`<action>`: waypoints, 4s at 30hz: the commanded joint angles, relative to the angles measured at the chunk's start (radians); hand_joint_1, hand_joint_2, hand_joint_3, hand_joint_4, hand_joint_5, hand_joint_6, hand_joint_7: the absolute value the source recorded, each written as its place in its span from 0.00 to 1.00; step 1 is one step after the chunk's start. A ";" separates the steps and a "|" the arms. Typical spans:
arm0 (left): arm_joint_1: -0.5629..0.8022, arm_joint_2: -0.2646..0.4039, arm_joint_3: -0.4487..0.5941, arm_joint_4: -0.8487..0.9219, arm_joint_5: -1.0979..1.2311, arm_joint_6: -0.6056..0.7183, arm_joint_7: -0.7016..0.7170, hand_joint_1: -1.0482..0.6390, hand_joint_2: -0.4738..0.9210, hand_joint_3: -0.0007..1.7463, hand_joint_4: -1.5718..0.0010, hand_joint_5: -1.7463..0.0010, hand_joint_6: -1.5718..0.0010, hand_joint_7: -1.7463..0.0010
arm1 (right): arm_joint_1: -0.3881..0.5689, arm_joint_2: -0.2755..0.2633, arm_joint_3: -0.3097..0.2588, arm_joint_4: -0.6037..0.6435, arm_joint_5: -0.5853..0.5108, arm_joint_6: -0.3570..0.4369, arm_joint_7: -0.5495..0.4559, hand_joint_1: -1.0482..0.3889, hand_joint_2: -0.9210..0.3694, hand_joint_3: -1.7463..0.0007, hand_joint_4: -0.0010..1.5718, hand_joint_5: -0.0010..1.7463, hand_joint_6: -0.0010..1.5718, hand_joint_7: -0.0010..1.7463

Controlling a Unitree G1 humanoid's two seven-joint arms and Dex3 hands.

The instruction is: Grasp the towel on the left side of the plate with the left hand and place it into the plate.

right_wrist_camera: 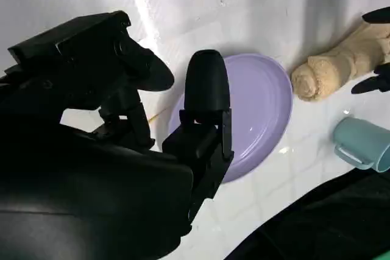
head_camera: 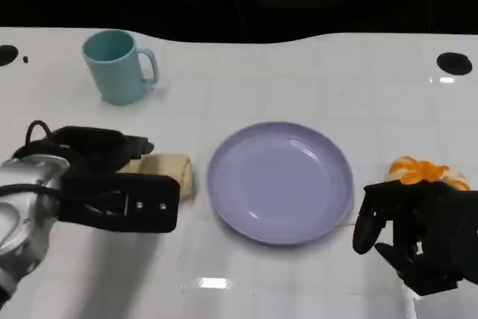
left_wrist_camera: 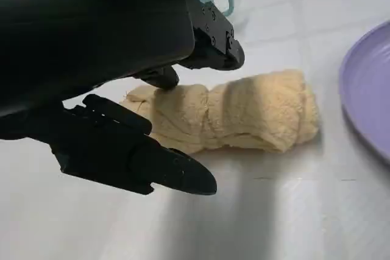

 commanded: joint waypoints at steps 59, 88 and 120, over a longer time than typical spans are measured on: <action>-0.137 -0.419 -0.047 0.188 0.039 -0.165 0.462 0.50 0.73 0.49 0.45 0.00 0.52 0.34 | 0.008 -0.010 0.015 -0.036 -0.013 0.022 -0.003 0.72 0.25 0.41 0.45 0.99 0.44 0.81; -0.099 -0.369 -0.005 -0.094 -0.058 0.047 -0.017 0.17 1.00 0.12 0.90 0.76 0.86 0.98 | 0.000 -0.010 0.025 -0.048 -0.026 0.055 0.000 0.72 0.24 0.42 0.44 0.99 0.43 0.80; 0.387 -0.215 0.620 -1.013 -0.940 0.826 -0.219 0.54 0.65 0.79 0.47 0.01 0.48 0.19 | -0.002 -0.012 0.007 -0.022 -0.012 0.025 0.007 0.73 0.24 0.43 0.45 0.98 0.43 0.81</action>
